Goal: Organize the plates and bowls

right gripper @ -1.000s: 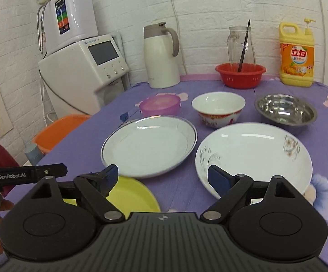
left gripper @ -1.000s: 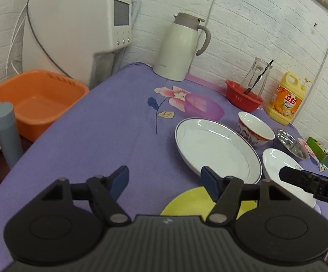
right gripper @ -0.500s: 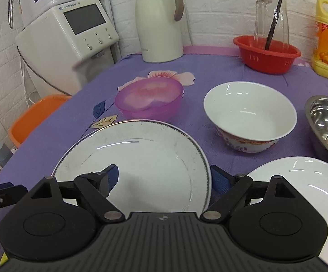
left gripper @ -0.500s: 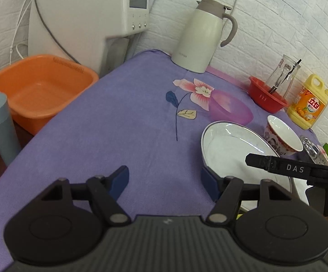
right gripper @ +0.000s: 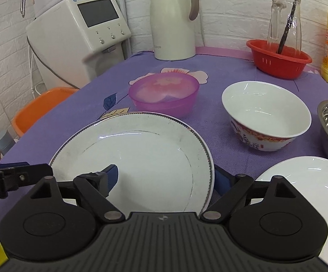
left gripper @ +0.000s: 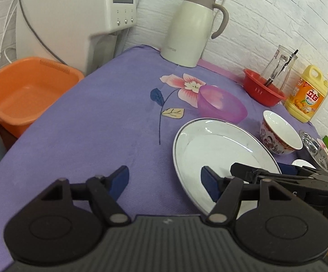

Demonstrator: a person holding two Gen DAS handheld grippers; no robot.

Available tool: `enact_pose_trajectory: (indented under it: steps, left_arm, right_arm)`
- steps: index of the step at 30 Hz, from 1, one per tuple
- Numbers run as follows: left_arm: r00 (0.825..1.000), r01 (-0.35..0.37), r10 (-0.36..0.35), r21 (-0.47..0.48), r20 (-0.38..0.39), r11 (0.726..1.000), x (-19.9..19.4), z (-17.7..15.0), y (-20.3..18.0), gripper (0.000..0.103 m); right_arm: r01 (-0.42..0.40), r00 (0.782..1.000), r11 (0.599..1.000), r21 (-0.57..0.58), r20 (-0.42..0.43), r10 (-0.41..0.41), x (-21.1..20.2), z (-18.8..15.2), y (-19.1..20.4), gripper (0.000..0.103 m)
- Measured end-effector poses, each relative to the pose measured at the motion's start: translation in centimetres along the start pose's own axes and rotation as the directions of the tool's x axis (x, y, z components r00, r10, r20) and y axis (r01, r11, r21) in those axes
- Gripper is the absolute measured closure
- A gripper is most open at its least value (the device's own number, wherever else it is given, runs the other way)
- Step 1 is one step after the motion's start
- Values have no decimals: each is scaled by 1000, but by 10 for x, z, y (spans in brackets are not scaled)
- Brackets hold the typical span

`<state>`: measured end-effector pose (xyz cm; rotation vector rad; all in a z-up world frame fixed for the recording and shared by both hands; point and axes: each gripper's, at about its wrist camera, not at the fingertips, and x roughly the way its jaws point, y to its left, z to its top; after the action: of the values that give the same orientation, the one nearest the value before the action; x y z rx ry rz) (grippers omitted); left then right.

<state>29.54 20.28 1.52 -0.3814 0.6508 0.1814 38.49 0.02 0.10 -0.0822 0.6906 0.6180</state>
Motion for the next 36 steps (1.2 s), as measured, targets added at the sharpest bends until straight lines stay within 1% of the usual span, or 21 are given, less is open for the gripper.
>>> enact_pose_trajectory:
  steps: [4,8,12,16,19,22,25,28,36]
  left_arm:
    - [1000,-17,17,6,-12,1000,9,2,-6,35]
    - [999,-31,31,-4,-23,1000,17,3,-9,35]
    - [999,-20,20,-5,-31,1000,23,4,-14,35]
    - [999,-26,26,3,-26,1000,23,4,-14,35]
    - [999,-33,33,-5,-16,999,21,6,-9,35]
    - [999,-32,32,-17,-19,999,22,7,-7,35]
    - [999,-33,33,-17,-24,999,24,6,-7,35]
    - [999,-34,34,-16,-22,999,26,6,-9,35]
    - [999,-50,50,-1,-17,999,30,8,-12,35]
  right_arm:
    - [11,1000,999,-36,7,-10,3,-2,2,0]
    - [4,1000,998,-68,1,-4,3,-2,3,0]
    - [6,1000,995,-104,-7,-7,7,-3,6,0]
    - [2,1000,995,-97,-16,-4,9,-4,9,0]
    - [-37,999,996,-76,-19,36,10,-2,8,0]
    - [-75,997,994,-84,-19,74,10,-1,11,0]
    - [-71,997,993,-91,-30,68,13,-2,10,0]
    - [-40,999,993,-111,-35,36,12,-3,10,0]
    - [-52,998,992,-112,-47,47,11,-4,6,0]
